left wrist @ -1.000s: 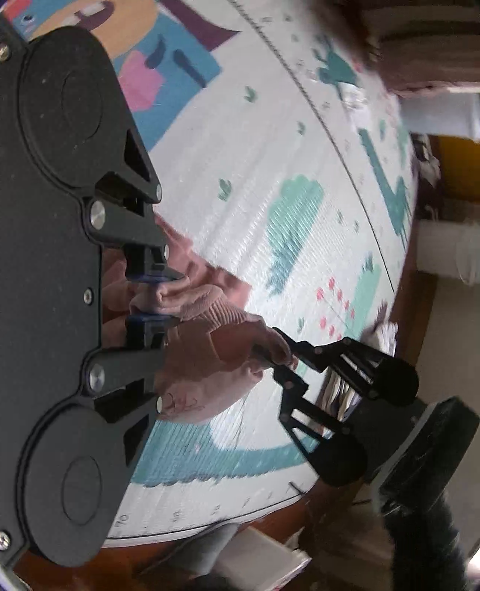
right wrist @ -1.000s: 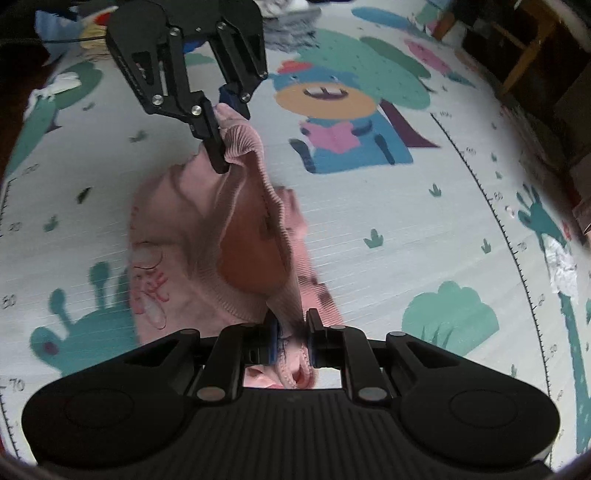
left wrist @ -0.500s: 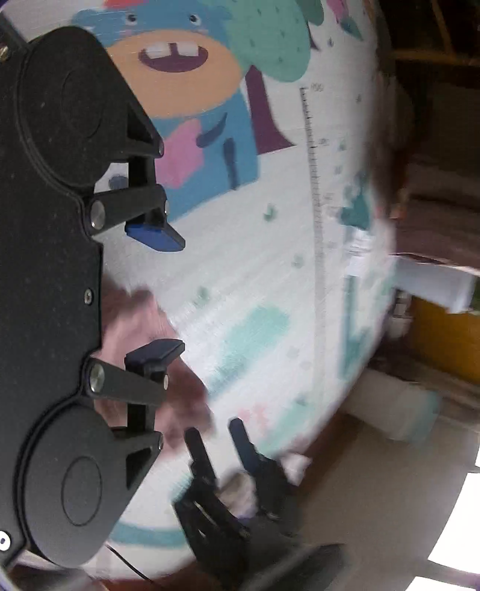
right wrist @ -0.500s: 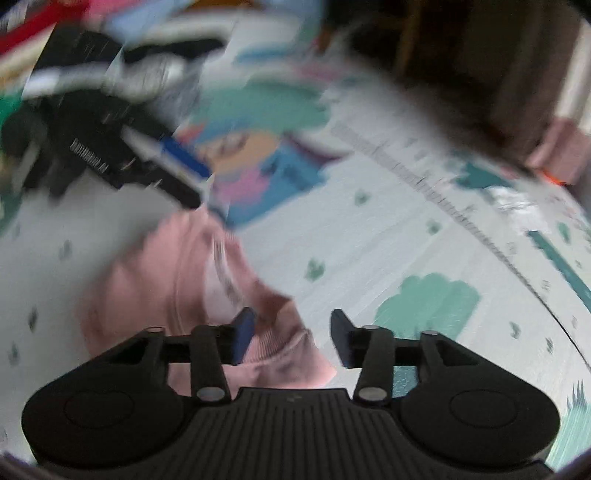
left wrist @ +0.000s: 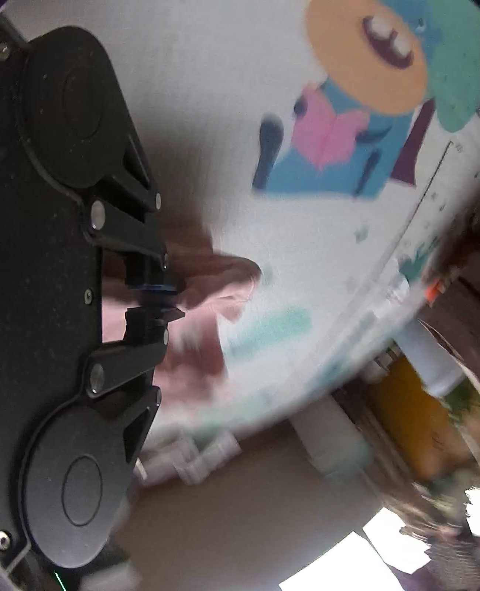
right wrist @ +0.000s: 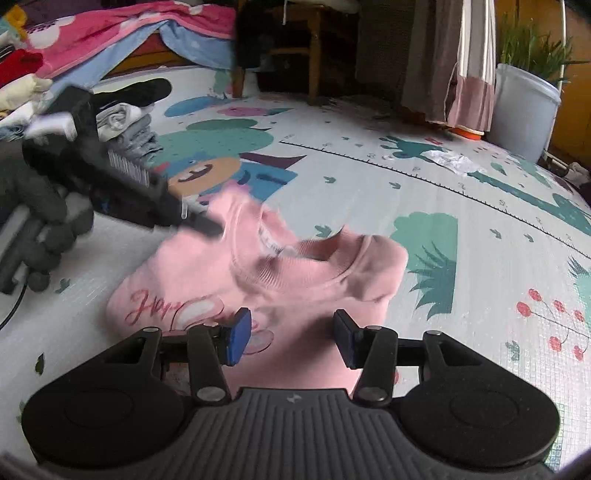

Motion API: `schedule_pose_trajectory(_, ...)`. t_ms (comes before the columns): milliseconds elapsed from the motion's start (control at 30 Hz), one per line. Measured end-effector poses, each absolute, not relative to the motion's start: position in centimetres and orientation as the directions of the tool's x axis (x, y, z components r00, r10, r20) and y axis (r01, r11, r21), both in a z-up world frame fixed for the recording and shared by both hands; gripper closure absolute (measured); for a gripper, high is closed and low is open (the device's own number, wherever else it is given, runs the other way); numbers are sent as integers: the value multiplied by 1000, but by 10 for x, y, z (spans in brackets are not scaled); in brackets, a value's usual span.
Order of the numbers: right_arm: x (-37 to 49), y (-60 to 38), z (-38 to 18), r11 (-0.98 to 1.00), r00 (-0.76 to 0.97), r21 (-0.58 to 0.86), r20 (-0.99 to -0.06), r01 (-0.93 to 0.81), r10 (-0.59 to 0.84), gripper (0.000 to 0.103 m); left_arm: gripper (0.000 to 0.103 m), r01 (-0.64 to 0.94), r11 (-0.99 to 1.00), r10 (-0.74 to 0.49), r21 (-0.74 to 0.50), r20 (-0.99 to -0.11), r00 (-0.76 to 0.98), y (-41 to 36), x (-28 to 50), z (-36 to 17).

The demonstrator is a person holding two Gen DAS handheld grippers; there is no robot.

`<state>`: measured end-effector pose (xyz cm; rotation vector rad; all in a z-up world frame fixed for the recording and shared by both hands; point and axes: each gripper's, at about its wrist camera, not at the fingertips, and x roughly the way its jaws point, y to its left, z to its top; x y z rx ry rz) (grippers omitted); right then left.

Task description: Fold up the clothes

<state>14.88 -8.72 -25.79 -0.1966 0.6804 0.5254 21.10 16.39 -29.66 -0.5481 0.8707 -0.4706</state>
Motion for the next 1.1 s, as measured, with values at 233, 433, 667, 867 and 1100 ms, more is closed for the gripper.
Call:
schedule_pose_trajectory(233, 179, -94, -244, 828, 697, -55, -572, -558, 432, 59, 57, 341, 888, -459, -308, -579, 674, 144, 189, -271)
schedule_pose_trajectory(433, 208, -100, -264, 856, 687, -2, -598, -518, 414, 59, 55, 490, 862, -465, -126, -582, 668, 120, 187, -290)
schedule_pose_trajectory(667, 227, -102, -290, 855, 624, 109, -638, -507, 451, 58, 52, 515, 853, -458, -79, -585, 669, 120, 186, -285)
schedule_pose_trajectory(867, 168, -112, -263, 846, 702, 52, -531, -531, 474, 58, 50, 548, 833, -510, -77, -490, 707, 117, 130, -266)
schedule_pose_trajectory(1100, 145, -94, -303, 841, 652, 11, -626, -541, 428, 57, 48, 581, 813, -497, -36, -563, 661, 93, 117, -310)
